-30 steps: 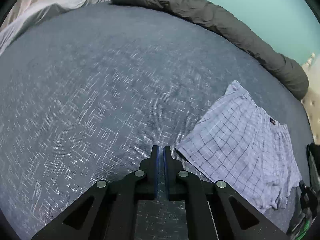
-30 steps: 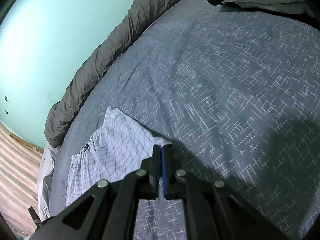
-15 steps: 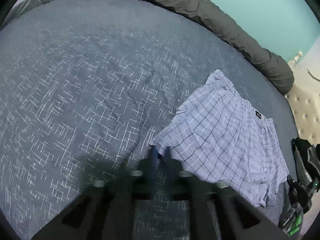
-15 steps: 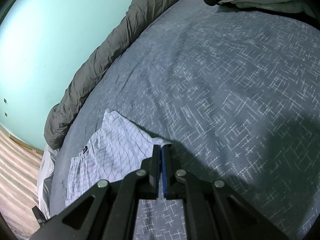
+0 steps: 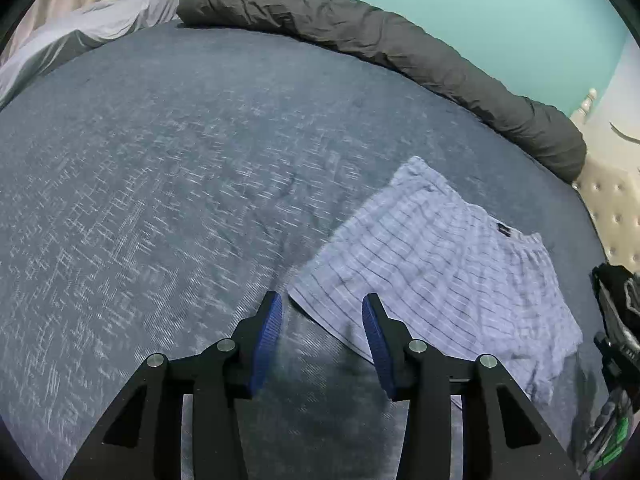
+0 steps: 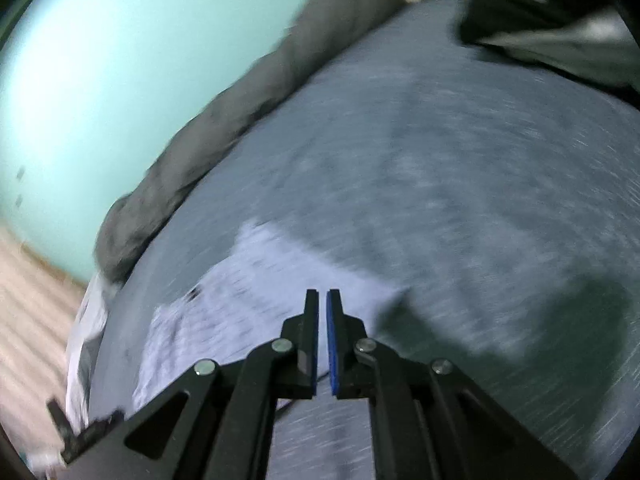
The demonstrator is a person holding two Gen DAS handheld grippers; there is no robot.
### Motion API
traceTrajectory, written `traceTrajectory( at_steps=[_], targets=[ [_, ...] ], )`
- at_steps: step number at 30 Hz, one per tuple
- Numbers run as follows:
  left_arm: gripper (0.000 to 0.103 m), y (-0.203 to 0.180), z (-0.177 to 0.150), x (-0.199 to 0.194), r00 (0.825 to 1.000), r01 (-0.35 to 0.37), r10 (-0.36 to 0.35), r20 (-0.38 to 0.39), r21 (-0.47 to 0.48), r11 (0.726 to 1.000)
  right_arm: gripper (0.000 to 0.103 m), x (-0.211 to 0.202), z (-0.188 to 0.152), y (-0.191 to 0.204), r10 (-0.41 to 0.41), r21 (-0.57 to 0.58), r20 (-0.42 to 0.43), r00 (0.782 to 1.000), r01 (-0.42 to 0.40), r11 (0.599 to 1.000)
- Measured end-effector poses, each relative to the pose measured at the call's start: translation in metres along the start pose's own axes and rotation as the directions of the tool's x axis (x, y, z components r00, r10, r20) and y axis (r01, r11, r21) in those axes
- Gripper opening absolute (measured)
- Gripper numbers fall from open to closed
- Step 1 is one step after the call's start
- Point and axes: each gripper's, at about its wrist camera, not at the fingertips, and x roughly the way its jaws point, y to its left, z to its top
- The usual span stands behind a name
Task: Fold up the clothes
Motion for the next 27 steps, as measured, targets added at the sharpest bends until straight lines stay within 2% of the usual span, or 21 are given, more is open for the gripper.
traceTrajectory(
  at_steps=[1, 3, 5, 7, 14, 16, 19, 21, 27],
  targets=[
    [0.046, -0.005, -0.003, -0.001, 1.000, 0.013, -0.013, -0.008, 0.008, 1.000, 0.008, 0.005, -0.006, 0.016, 0.038, -0.038, -0.043, 0.998, -0.040, 0.998],
    [0.046, -0.016, -0.010, -0.002, 0.999, 0.038, -0.038, -0.025, 0.022, 0.999, 0.034, 0.018, -0.024, 0.045, 0.097, -0.099, -0.154, 0.983, -0.113, 0.989],
    [0.046, -0.028, -0.018, -0.003, 0.997, 0.061, -0.060, -0.042, 0.046, 0.997, 0.035, 0.030, -0.044, 0.068, 0.133, -0.134, -0.241, 0.961, -0.169, 0.977],
    [0.046, -0.042, -0.026, -0.002, 0.995, 0.083, -0.078, -0.061, 0.080, 0.993, 0.035, 0.038, -0.062, 0.083, 0.127, -0.181, -0.299, 0.946, -0.187, 0.965],
    [0.046, -0.071, -0.044, 0.006, 0.988, 0.118, -0.098, -0.119, 0.173, 0.978, 0.035, 0.051, -0.091, 0.104, 0.046, -0.306, -0.361, 0.931, -0.165, 0.938],
    [0.046, -0.073, -0.046, 0.009, 0.986, 0.126, -0.103, -0.132, 0.177, 0.976, 0.033, 0.057, -0.097, 0.106, 0.017, -0.333, -0.381, 0.925, -0.154, 0.930],
    [0.046, -0.075, -0.047, 0.009, 0.985, 0.130, -0.105, -0.140, 0.186, 0.974, 0.010, 0.066, -0.103, 0.103, 0.003, -0.336, -0.397, 0.918, -0.149, 0.930],
    [0.046, -0.077, -0.047, 0.009, 0.984, 0.135, -0.108, -0.144, 0.194, 0.972, 0.002, 0.066, -0.103, 0.097, 0.017, -0.314, -0.400, 0.916, -0.154, 0.937],
    [0.046, -0.094, -0.053, 0.008, 0.977, 0.174, -0.134, -0.168, 0.246, 0.954, 0.002, 0.048, -0.086, 0.081, 0.068, -0.244, -0.360, 0.930, -0.164, 0.956]
  ],
)
